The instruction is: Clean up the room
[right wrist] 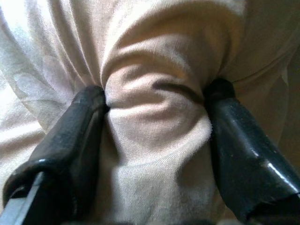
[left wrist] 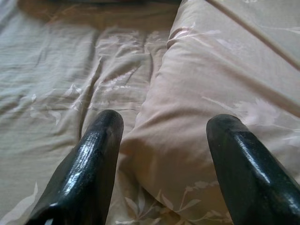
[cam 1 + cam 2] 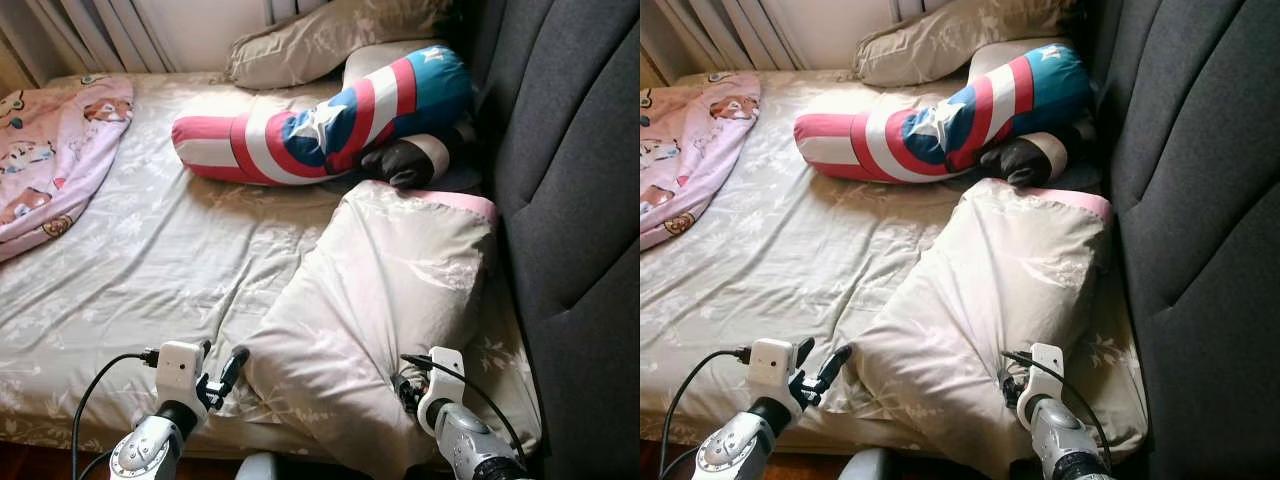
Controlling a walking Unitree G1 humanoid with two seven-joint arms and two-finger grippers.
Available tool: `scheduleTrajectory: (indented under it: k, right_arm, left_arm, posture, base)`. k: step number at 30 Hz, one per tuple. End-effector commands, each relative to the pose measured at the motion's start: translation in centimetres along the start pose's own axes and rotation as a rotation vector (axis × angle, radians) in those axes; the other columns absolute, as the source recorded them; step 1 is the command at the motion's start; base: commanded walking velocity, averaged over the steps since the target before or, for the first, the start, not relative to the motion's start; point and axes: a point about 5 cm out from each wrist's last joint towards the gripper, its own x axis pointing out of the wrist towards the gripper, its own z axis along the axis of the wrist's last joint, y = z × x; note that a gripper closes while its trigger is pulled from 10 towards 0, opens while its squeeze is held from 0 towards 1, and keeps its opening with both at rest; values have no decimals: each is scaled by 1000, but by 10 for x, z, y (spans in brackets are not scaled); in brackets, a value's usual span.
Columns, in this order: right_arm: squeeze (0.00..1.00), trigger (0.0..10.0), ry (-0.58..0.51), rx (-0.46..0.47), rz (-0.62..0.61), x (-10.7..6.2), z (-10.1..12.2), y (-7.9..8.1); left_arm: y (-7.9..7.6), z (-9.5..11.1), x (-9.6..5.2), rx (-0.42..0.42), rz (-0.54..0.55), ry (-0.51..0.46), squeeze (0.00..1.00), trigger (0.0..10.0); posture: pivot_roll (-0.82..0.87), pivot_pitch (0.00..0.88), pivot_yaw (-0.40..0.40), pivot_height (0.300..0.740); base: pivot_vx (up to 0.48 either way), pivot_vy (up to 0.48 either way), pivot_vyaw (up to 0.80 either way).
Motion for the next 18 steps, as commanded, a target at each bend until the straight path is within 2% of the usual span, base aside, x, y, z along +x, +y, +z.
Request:
scheduleTrajectory:
  k: [1, 18]
  right_arm:
    - [0, 0, 163, 6, -2, -4, -41, 3]
    - [0, 0, 141, -2, -17, -3, -36, -1]
  left_arm:
    - [0, -2, -2, -8, 6, 16, 0, 10000]
    - [-4, -2, 8, -28, 14, 8, 0, 10000]
  posture:
    - [146, 177, 77, 660]
    - [126, 128, 52, 660]
  base:
    - [0, 0, 0]
    - [0, 0, 0]
